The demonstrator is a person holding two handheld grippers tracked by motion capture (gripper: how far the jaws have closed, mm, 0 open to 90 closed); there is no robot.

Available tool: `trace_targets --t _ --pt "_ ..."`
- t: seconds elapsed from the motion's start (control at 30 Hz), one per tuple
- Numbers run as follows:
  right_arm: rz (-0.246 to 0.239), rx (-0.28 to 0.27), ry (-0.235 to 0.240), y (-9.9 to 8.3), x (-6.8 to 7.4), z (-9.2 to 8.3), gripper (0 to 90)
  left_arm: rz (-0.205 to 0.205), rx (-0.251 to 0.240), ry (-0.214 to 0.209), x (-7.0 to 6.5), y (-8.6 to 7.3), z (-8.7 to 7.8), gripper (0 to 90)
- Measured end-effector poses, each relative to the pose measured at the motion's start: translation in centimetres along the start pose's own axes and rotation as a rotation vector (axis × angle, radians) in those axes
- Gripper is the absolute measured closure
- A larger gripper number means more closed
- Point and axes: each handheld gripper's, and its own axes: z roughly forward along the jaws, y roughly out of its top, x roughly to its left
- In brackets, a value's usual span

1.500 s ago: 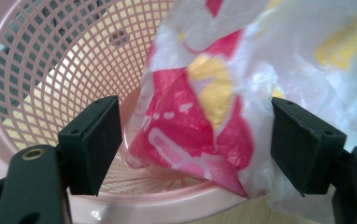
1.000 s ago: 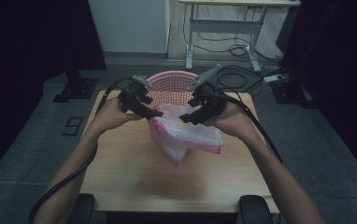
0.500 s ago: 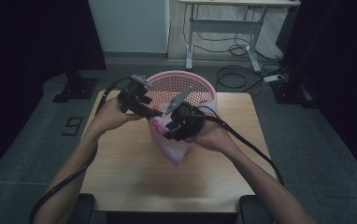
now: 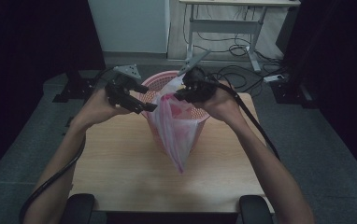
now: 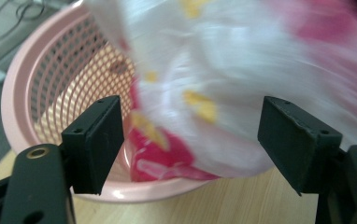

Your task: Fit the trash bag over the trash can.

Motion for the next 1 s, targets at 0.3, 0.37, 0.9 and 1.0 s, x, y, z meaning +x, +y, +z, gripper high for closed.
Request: trace_targets --t 0.3,0.37,0.9,1.0 --pt "0.004 0.002 0.057 -0.3 -0.9 3.2 81.8 0.129 0.069 0.033 -1.0 0.5 2.4 36.6" --pt "0.004 0.011 0.065 -0.5 -1.0 3.9 76.9 0.165 0.068 0.042 -1.1 0.4 3.0 51.8" --pt "0.072 -0.008 0.083 -1.9 -1.5 0.1 55.8 0.155 0.042 0.069 -0.6 0.2 3.9 77.5" --pt "0.066 -0.007 0.109 -1.7 -1.3 1.2 55.8 0.150 0.030 0.064 -0.7 0.4 4.1 76.2"
